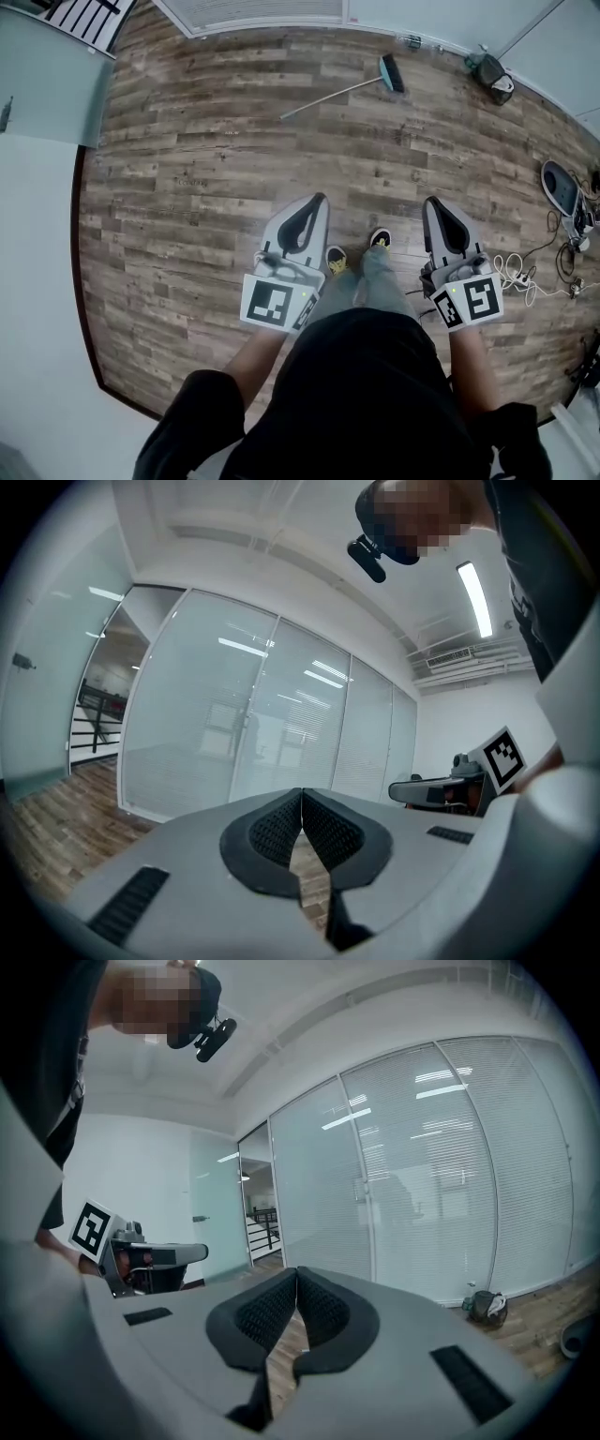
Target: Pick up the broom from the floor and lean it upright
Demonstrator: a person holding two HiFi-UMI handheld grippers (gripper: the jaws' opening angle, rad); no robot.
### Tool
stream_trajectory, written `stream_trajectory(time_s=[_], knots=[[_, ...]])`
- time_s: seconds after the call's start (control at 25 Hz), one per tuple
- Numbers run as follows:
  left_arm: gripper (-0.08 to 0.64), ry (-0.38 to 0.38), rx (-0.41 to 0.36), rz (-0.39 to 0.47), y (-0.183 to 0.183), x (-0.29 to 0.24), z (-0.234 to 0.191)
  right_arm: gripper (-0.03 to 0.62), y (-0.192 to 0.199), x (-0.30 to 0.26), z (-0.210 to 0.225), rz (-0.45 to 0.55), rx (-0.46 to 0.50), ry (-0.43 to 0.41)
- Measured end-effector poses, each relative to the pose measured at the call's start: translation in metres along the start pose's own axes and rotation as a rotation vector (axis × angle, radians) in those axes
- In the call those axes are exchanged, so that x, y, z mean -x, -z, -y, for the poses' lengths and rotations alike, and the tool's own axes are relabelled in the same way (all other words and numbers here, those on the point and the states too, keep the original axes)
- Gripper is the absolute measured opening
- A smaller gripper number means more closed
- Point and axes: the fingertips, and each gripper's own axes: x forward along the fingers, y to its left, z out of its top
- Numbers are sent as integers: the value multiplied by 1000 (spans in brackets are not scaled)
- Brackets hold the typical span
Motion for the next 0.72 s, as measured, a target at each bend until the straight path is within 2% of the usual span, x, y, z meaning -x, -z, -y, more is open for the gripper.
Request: stream_trajectory(time_s=[0.48, 0.72], knots=[[23, -18, -25, 15, -14, -30, -19, 17, -14, -41, 16, 38, -7, -45], [23, -23, -44, 9, -23, -86, -34, 17, -19, -83, 50, 35, 18, -82]])
